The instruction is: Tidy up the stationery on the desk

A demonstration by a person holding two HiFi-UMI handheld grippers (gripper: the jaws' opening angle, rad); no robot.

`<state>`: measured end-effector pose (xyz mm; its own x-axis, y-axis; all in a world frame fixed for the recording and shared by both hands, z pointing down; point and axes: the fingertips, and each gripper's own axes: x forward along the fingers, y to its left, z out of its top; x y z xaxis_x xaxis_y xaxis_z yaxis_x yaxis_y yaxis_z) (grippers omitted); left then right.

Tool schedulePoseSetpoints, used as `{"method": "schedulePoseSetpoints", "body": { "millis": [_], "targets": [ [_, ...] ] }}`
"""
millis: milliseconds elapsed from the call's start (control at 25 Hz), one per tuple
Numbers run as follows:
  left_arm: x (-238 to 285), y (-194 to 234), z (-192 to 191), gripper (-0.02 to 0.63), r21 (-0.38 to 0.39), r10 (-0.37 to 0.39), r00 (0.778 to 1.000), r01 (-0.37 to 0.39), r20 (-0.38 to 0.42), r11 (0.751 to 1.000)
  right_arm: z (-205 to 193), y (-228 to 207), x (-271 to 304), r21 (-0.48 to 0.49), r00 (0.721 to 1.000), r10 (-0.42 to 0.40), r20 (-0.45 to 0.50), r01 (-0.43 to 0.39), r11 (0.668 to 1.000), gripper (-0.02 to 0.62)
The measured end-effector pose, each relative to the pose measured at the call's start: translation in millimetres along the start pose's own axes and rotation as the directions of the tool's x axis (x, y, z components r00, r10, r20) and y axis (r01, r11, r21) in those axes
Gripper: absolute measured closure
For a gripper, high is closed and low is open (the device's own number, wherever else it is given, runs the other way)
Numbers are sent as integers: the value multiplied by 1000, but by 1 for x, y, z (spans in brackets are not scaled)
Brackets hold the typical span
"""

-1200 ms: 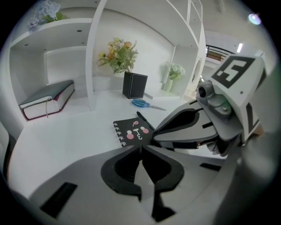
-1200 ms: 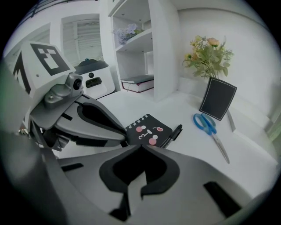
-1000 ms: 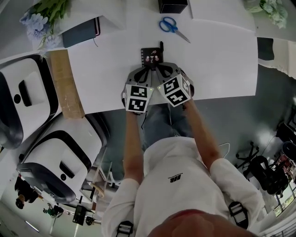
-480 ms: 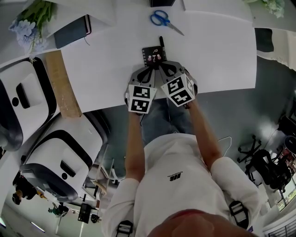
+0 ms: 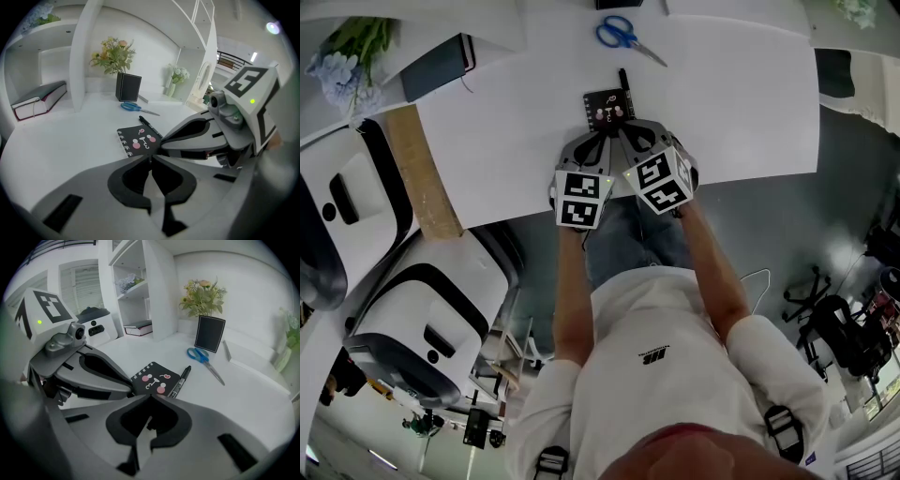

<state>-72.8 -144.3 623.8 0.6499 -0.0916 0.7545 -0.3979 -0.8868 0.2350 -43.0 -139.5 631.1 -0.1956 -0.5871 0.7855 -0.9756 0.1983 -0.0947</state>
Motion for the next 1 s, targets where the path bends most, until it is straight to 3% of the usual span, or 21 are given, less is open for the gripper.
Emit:
{"method": "schedulePoseSetpoints", "body": {
  "millis": [280,1000],
  "targets": [
    [-6,0,12,606,2,-14,1000,14,20,1000,17,-15,-23,59,994,2,110,-9,998,598],
    [0,18,76,606,-24,20,986,-17,166,1000,47,-90,-19,28,983,-123,136,120,992,597]
  ]
}}
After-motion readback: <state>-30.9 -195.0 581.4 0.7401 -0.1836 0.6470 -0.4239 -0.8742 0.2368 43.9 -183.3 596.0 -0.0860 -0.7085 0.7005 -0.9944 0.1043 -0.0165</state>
